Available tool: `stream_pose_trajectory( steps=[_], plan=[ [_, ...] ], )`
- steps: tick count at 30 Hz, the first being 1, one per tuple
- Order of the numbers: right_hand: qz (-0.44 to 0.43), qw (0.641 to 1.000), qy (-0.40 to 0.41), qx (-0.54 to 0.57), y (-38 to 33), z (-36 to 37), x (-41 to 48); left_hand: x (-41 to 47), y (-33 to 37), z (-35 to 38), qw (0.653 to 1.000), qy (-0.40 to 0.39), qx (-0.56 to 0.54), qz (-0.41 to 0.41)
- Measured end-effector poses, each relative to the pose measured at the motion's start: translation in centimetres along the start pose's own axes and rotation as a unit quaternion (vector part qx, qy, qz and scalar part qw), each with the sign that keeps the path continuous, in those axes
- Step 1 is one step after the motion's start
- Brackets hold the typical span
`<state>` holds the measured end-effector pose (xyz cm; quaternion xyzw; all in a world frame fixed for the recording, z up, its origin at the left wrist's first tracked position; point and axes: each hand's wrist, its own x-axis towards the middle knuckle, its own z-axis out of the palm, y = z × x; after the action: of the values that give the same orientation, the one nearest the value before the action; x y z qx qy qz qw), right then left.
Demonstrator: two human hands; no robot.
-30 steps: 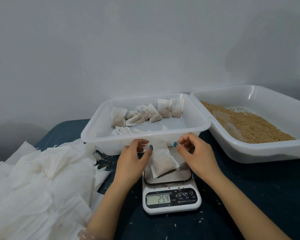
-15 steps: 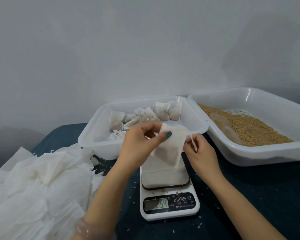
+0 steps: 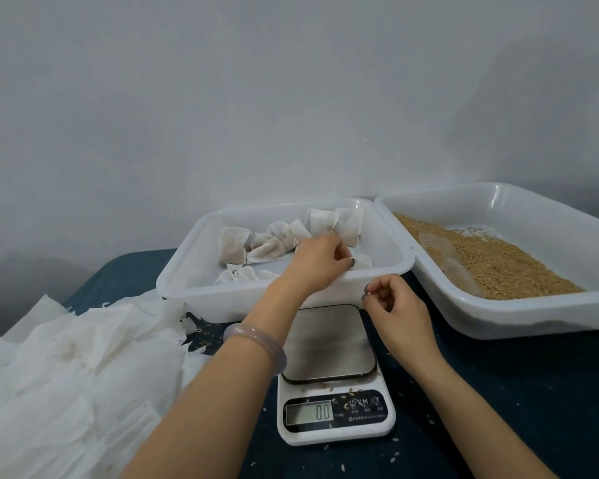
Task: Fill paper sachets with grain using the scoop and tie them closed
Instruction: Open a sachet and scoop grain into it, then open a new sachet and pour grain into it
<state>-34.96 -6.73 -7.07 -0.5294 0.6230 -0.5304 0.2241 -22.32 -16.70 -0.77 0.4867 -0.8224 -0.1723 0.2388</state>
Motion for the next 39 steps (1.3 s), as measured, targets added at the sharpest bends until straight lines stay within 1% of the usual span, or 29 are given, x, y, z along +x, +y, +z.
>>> stream_pose_trajectory(
  steps=[3,4,5,6,7,8,10,11,12,14,15,16,17,18,19,20,22,24,29,32,34,36,38,39],
  plan=[
    [-0.005,1.0,0.002,-0.003,0.0,0.0,0.0,-0.4,0.3,-0.1,0.996,-0.039,0.079,0.003],
    [-0.007,1.0,0.001,-0.005,0.0,0.0,0.0,-0.8,0.4,-0.1,0.994,-0.042,0.1,0.004],
    [-0.009,1.0,0.0,-0.006,-0.1,0.0,0.1,-1.3,0.5,-0.1,0.993,-0.027,0.117,0.01],
    [-0.011,1.0,0.001,-0.007,-0.1,0.1,0.1,-2.2,0.6,0.1,0.991,0.006,0.133,0.024],
    [-0.014,1.0,0.003,-0.007,-0.1,0.1,0.1,-3.3,0.7,0.3,0.987,0.059,0.142,0.051],
    [-0.016,1.0,0.005,-0.006,-0.1,0.1,0.1,-4.4,0.8,0.6,0.979,0.119,0.143,0.087],
    [-0.02,1.0,0.007,-0.005,0.0,0.1,0.0,-6.9,1.0,1.1,0.953,0.211,0.163,0.141],
    [-0.021,1.0,0.005,-0.005,0.0,0.1,0.0,-8.0,0.9,1.2,0.942,0.24,0.172,0.157],
    [-0.02,1.0,0.004,-0.004,0.0,0.1,0.0,-9.0,0.7,1.2,0.935,0.252,0.183,0.169],
    [-0.02,1.0,0.0,-0.005,0.1,0.1,0.0,-10.4,0.0,0.9,0.929,0.238,0.228,0.167],
    [-0.02,1.0,-0.002,-0.006,0.1,0.1,0.0,-11.0,-0.6,0.5,0.931,0.216,0.258,0.142],
    [-0.021,1.0,-0.004,-0.007,0.2,0.1,0.0,-11.6,-1.2,0.1,0.934,0.184,0.291,0.095],
    [-0.021,1.0,-0.005,-0.008,0.2,0.2,0.0,-12.1,-1.9,-0.5,0.933,0.139,0.33,0.027],
    [-0.022,1.0,-0.006,-0.008,0.2,0.2,0.0,-12.6,-2.8,-1.1,0.925,0.084,0.366,-0.056],
    [-0.024,1.0,-0.006,-0.009,0.2,0.2,0.0,-13.0,-3.9,-1.6,0.908,0.044,0.397,-0.125],
    [-0.025,1.0,-0.007,-0.009,0.3,0.3,0.0,-13.5,-5.0,-2.1,0.889,0.012,0.424,-0.173],
    [-0.024,1.0,-0.01,-0.009,0.3,0.3,0.0,-14.2,-6.8,-2.8,0.865,-0.039,0.444,-0.232],
    [-0.026,0.999,-0.015,-0.013,0.4,0.4,-0.1,-14.5,-7.8,-3.2,0.862,-0.05,0.434,-0.258],
    [-0.034,0.999,-0.018,-0.019,0.5,0.4,-0.1,-14.4,-8.2,-3.9,0.875,-0.032,0.404,-0.263],
    [-0.036,0.999,-0.018,-0.022,0.6,0.5,0.0,-14.2,-7.9,-4.1,0.886,0.0,0.389,-0.251],
    [-0.038,0.999,-0.018,-0.022,0.6,0.6,0.0,-14.1,-7.3,-4.0,0.9,0.043,0.372,-0.221],
    [-0.039,0.999,-0.019,-0.021,0.6,0.6,0.0,-13.8,-6.8,-3.6,0.929,0.1,0.299,-0.193],
    [-0.04,0.999,-0.02,-0.019,0.6,0.6,0.0,-13.6,-6.5,-3.2,0.956,0.153,0.179,-0.176],
    [-0.039,0.999,-0.02,-0.018,0.6,0.6,-0.1,-13.6,-6.4,-3.1,0.963,0.171,0.123,-0.169]
  ],
)
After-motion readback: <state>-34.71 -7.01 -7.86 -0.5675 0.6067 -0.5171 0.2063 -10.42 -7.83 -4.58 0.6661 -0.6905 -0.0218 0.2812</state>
